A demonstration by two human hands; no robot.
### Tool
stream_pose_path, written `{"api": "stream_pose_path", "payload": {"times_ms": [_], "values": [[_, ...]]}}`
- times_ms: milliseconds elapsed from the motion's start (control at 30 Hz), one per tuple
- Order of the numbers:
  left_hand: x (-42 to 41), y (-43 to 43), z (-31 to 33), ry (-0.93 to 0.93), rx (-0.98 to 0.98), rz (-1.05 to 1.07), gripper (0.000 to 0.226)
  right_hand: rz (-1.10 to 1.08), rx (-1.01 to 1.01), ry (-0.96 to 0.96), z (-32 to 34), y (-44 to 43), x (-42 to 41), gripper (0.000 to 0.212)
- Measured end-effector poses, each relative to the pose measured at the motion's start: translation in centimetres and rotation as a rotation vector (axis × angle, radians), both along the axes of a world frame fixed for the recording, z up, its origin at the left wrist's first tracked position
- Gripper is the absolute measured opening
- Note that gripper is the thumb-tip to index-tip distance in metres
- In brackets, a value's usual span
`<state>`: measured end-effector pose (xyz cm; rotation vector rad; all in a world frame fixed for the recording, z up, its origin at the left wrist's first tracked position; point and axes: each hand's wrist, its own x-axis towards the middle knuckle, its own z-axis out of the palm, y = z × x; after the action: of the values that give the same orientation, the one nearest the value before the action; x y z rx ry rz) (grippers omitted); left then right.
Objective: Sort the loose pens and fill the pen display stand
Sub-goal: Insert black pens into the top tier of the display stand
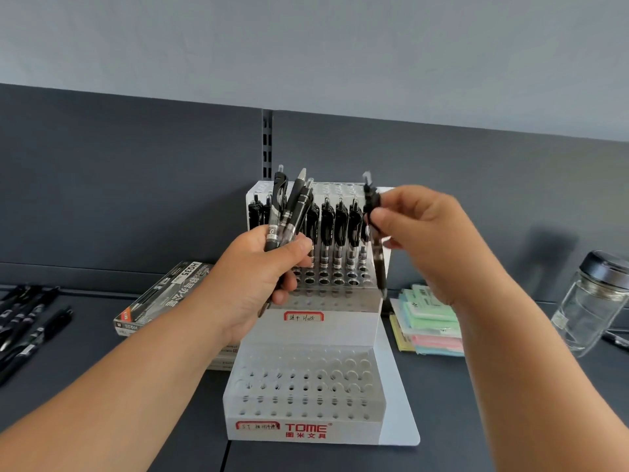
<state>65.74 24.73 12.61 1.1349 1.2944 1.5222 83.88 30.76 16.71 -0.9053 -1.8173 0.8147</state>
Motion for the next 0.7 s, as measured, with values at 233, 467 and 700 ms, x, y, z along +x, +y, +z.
{"api": "stream_pose_path", "payload": {"times_ms": [233,467,700], "values": [[0.2,0.0,-0.2,-0.008,-0.025,-0.026,0.010,-0.148,0.052,0.256,-0.8,2.0,-0.8,0.017],[-0.1,-0.1,-0.4,-0.029,-0.038,-0.028,0.014,-0.237,0.045,0.120,-2.9,3.2,-1.4,0.011],[-0.3,0.0,-0.4,-0.020,-0.051,-0.017,0.016,-0.353,0.048,-0.094,-4.6,3.1,-1.7,0.012]]}}
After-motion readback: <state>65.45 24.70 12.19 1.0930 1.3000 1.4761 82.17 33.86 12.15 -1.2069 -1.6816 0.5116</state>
